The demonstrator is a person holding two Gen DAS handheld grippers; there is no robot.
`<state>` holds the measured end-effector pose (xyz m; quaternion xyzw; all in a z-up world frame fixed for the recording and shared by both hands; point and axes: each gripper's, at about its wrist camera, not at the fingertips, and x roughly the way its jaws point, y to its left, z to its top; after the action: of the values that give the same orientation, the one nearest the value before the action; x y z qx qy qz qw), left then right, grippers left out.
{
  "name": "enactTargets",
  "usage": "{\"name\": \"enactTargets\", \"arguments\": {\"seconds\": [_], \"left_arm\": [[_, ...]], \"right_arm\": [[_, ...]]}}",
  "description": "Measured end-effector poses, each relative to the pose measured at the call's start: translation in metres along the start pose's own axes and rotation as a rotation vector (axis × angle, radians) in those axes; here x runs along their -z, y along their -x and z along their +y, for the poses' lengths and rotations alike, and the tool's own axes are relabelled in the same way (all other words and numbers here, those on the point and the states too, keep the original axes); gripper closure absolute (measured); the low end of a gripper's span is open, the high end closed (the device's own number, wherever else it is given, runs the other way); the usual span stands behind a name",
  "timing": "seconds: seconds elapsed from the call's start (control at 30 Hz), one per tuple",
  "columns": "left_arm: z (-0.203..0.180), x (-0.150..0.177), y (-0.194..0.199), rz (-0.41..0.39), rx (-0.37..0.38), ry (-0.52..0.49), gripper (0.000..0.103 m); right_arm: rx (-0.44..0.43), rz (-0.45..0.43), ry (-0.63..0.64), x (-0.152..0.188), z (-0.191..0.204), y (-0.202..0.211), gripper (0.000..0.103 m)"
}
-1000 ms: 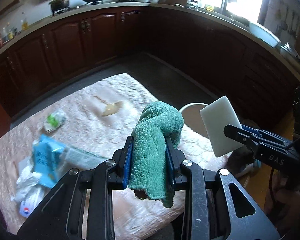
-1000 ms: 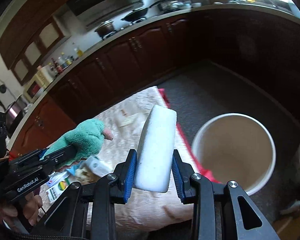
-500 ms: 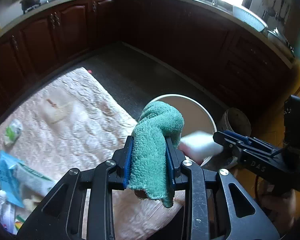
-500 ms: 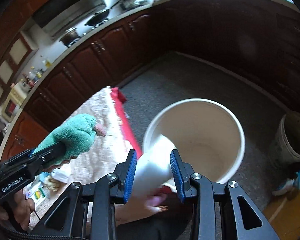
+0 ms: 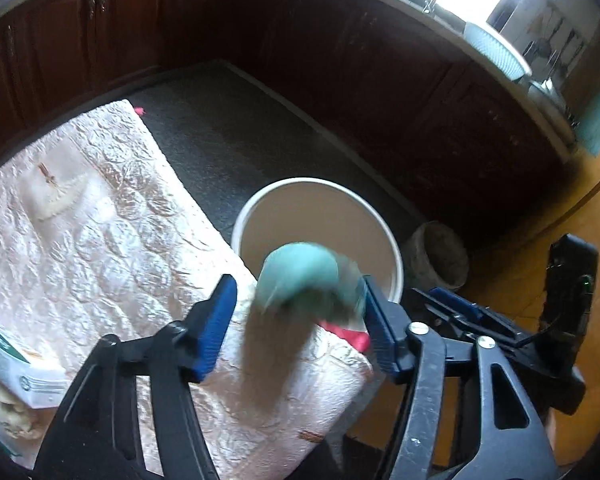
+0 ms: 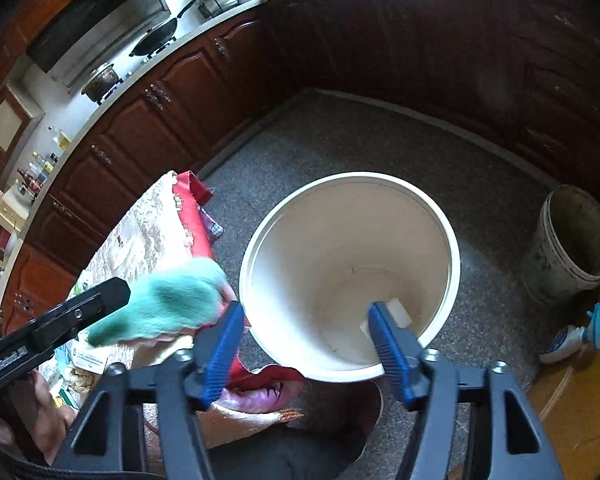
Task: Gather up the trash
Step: 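Open both tools to drop the towel and sponge into the bucket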
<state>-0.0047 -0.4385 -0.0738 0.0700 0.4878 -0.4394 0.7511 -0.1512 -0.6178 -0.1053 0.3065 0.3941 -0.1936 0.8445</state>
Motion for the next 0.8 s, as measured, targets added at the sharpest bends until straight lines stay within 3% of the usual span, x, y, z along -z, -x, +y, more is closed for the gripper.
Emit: {"name": "enactTargets", "arguments": {"seconds": [0.3, 0.8], "left_arm": [[0.007, 0.009, 0.017, -0.007, -0.038, 0.002, 0.041], [0.032, 0.027, 0.061, -0.113, -0.224, -0.001, 0.041]], "right_arm": [[-0.01, -0.01, -0.001, 0.001, 0.007, 0.007, 0.036], [-0.018, -0.036, 0.13, 0.011, 0.061, 0.017, 0.036]]}}
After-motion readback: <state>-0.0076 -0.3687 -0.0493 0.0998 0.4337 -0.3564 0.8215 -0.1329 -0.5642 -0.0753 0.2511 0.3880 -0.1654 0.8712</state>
